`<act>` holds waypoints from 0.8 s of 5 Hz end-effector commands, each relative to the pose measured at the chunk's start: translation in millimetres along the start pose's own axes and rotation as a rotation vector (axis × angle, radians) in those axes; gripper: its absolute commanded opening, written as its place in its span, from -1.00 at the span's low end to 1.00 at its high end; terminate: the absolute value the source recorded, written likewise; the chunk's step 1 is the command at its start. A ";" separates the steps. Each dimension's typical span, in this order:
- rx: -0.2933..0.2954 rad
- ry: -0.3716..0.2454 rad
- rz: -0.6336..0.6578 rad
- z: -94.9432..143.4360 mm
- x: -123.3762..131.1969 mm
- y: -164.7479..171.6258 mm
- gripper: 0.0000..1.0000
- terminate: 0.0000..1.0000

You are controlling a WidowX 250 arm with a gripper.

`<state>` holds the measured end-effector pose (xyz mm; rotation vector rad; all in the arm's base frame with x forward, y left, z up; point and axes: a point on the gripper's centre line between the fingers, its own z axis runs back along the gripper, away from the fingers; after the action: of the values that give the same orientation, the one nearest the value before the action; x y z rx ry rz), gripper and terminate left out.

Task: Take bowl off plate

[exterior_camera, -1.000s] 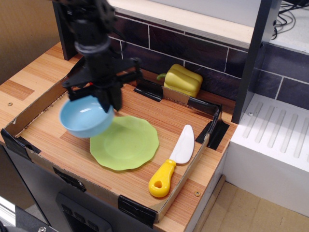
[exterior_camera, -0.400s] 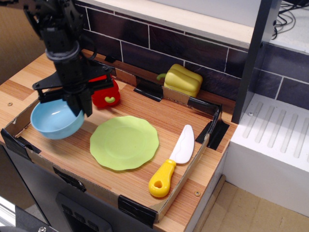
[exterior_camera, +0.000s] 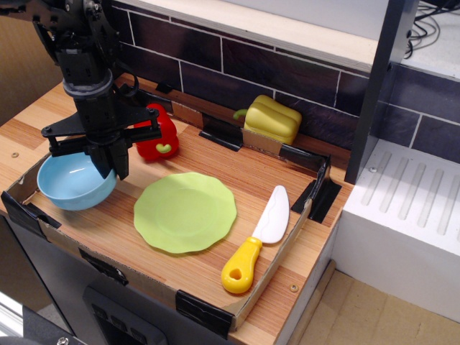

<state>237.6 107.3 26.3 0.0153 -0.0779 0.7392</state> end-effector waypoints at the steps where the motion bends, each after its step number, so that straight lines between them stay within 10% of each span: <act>1: -0.017 -0.026 -0.038 26.5 -5.6 -17.4 1.00 -1.00; 4: -0.046 -0.015 -0.082 65.2 -23.5 -47.2 1.00 -1.00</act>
<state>238.0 55.8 74.2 -0.0136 -0.0490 0.6592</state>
